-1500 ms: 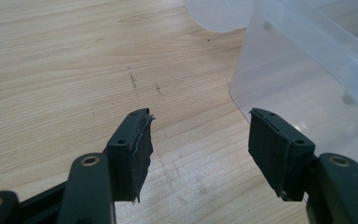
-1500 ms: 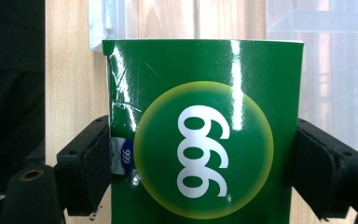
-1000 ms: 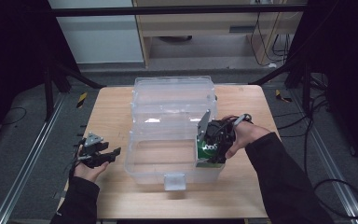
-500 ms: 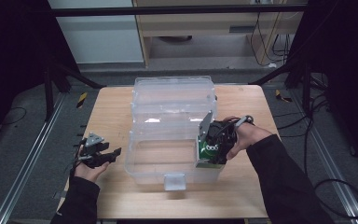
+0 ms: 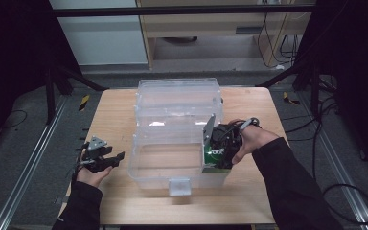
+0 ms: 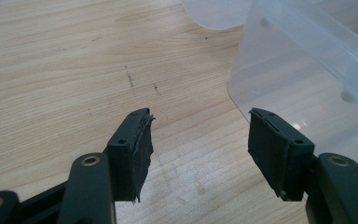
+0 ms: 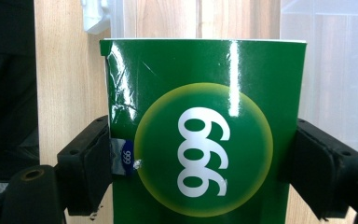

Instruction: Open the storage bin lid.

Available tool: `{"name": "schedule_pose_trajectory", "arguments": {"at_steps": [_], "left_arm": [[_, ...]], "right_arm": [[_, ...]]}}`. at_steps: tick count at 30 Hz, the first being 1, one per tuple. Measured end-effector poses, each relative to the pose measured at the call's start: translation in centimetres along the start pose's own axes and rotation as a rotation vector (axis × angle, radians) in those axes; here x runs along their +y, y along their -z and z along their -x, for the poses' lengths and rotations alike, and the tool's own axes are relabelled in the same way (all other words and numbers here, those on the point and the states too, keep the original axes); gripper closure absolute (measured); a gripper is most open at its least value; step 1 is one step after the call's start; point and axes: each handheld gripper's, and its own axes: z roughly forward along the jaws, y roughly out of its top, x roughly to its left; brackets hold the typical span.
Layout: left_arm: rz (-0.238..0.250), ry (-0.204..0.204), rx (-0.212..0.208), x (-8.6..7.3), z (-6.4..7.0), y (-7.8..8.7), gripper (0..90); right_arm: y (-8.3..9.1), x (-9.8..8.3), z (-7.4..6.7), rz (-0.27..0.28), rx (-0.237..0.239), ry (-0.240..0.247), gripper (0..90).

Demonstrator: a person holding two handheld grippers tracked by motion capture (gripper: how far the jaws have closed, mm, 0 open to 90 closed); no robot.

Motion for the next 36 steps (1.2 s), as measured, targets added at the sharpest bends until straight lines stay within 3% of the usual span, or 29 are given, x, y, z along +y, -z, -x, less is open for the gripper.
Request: {"name": "schedule_pose_trajectory", "arguments": {"at_steps": [10, 16, 36], "left_arm": [[-0.005, -0.005, -0.002, 0.0, 0.1, 0.0, 39.0], [-0.004, -0.005, -0.001, 0.0, 0.0, 0.0, 39.0], [-0.003, -0.007, -0.004, 0.0, 0.1, 0.0, 39.0]], "right_arm": [[-0.6, 0.3, -0.1, 0.001, 0.004, 0.004, 17.2], [-1.2, 0.3, -0.1, 0.029, 0.008, 0.009, 17.1], [-1.3, 0.0, -0.5, 0.054, -0.007, -0.003, 17.3]]}}
